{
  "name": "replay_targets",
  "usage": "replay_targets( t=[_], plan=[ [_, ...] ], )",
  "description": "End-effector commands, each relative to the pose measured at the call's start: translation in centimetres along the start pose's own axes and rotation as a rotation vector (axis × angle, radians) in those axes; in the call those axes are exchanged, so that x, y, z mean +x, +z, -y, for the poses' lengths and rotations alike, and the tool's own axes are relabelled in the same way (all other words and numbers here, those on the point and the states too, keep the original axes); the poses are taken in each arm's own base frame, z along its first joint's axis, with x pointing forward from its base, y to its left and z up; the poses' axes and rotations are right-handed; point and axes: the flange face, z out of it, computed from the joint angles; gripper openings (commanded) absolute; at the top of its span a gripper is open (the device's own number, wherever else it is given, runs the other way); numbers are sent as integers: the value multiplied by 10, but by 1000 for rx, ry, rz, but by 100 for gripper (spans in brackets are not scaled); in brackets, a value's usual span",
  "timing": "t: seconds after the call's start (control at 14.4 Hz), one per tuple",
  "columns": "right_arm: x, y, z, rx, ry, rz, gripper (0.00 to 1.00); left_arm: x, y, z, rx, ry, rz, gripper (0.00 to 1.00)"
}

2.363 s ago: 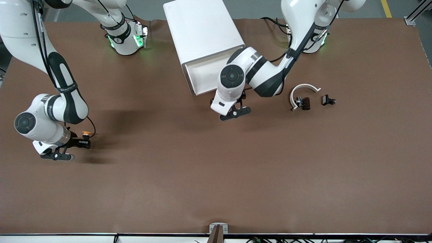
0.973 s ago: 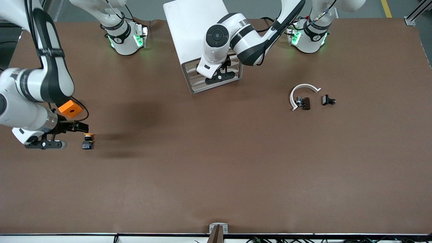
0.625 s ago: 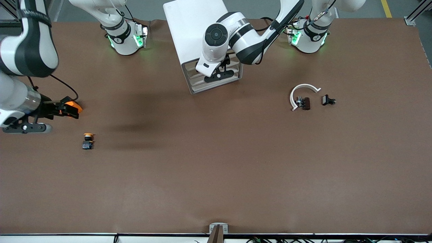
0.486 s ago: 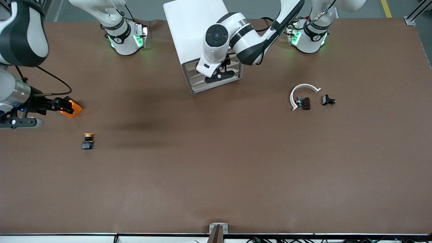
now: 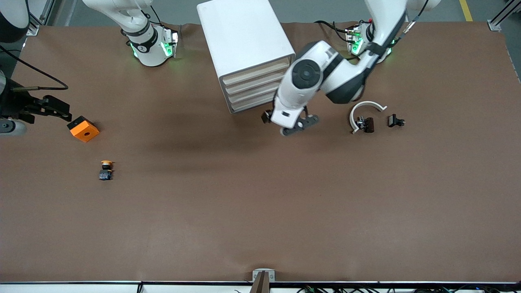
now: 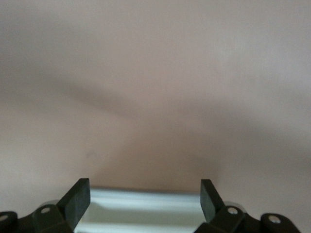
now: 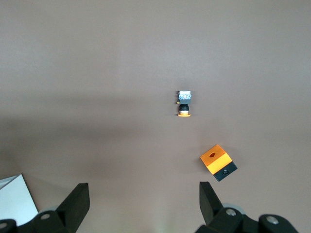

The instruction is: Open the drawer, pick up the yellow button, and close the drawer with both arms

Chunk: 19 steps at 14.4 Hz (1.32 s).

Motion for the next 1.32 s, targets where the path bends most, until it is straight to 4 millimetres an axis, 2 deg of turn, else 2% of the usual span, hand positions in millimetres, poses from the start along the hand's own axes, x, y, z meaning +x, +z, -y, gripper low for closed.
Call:
replay_targets(
  t=[0.0, 0.14, 0.28, 0.49, 0.63, 0.69, 0.83, 1.11, 1.25],
  plan=[
    [-4, -11, -3, -6, 8, -6, 100, 48, -29, 21, 11, -15, -122, 100],
    [-7, -13, -5, 31, 14, 3, 100, 81, -46, 36, 18, -33, -192, 100],
    [-9, -14, -9, 78, 24, -4, 100, 114, -75, 56, 25, -56, -224, 100],
    [-9, -19, -10, 79, 27, -13, 100, 158, -111, 91, 51, 10, -223, 100],
    [-9, -19, -8, 69, 25, -8, 100, 181, -137, 108, 33, 8, -243, 100],
    [-9, -18, -9, 67, 30, -6, 100, 189, -156, 119, 32, -8, -252, 100],
    [-10, -17, -14, 68, 40, 2, 100, 204, -180, 145, 61, -17, -233, 100],
    [-13, -13, -23, 69, 58, 33, 100, 210, -232, 174, 107, 139, -191, 100],
    [-11, -11, -19, 68, 51, 36, 100, 224, -252, 210, 101, 219, -178, 100]
  ],
)
